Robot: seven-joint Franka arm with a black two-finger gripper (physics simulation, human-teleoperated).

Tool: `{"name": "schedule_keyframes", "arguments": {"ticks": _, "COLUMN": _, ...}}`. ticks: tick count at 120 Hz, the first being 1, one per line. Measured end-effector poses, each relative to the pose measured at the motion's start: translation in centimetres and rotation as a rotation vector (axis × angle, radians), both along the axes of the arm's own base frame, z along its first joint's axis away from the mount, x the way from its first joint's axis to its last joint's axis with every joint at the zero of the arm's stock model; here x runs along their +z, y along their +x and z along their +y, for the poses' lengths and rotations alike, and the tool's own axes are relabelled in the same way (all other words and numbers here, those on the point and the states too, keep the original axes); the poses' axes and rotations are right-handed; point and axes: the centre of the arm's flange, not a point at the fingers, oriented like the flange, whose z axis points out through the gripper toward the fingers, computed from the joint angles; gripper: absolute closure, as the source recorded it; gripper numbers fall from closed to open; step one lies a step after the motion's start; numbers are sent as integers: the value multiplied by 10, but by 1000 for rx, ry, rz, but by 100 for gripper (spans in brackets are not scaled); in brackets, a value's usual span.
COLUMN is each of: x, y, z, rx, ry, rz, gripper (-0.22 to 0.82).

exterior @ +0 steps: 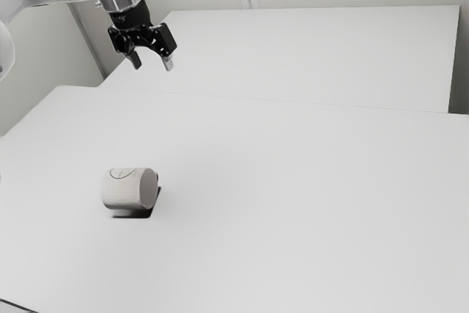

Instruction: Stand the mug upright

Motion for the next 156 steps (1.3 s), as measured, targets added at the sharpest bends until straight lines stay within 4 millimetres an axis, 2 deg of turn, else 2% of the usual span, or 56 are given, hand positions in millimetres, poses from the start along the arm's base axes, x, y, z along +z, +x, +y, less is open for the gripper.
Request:
{"name": "schedule_keyframes", "arguments": {"ticks": 28, "x": -1, "y": 1, "z": 0, "rx": -4, "ry": 0, "rz": -8, "gripper": 0}}
{"name": "schedule_keyframes", "arguments": {"ticks": 40, "x": -1, "y": -4, "z": 0, "rx": -4, "ry": -8, "rz": 0, "gripper": 0}}
{"name": "schedule_keyframes", "arguments": {"ticks": 47, "x": 7, "y": -13, "z": 2, "rx": 0, "ry": -28, "rz": -1, "gripper": 0}}
{"name": "schedule_keyframes", "arguments": {"ticks": 55, "x": 10, "y": -20, "z": 14, "rx": 18, "ry": -80, "rz": 14, "gripper": 0}}
{"name": "schedule_keyframes", "arguments": {"ticks": 63, "x": 1, "y": -25, "z": 40, "rx": 57, "ry": -162, "rz": 47, "gripper": 0}}
{"name": "schedule_keyframes", "arguments": {"ticks": 87, "x": -57, "y": -54, "z": 154, "rx": 214, "ry": -436, "rz": 122, "gripper": 0}}
{"name": "schedule_keyframes", "arguments": {"ticks": 99, "x": -83, "y": -71, "z": 197, "rx": 258, "ry": -548, "rz": 118, "gripper": 0}}
{"name": "schedule_keyframes", "arguments": {"ticks": 108, "x": -104, "y": -78, "z": 218, "rx": 268, "ry": -611, "rz": 114, "gripper": 0}}
{"name": "schedule_keyframes", "arguments": {"ticks": 116, "x": -127, "y": -75, "z": 230, "rx": 267, "ry": -655, "rz": 118, "gripper": 0}}
{"name": "schedule_keyframes", "arguments": {"ticks": 137, "x": -202, "y": -92, "z": 274, "rx": 315, "ry": -782, "rz": 134, "gripper": 0}}
{"name": "schedule_keyframes", "arguments": {"ticks": 148, "x": -239, "y": -98, "z": 290, "rx": 328, "ry": -831, "rz": 136, "gripper": 0}}
{"name": "schedule_keyframes", "arguments": {"ticks": 156, "x": -258, "y": -107, "z": 292, "rx": 327, "ry": -871, "rz": 131, "gripper": 0}}
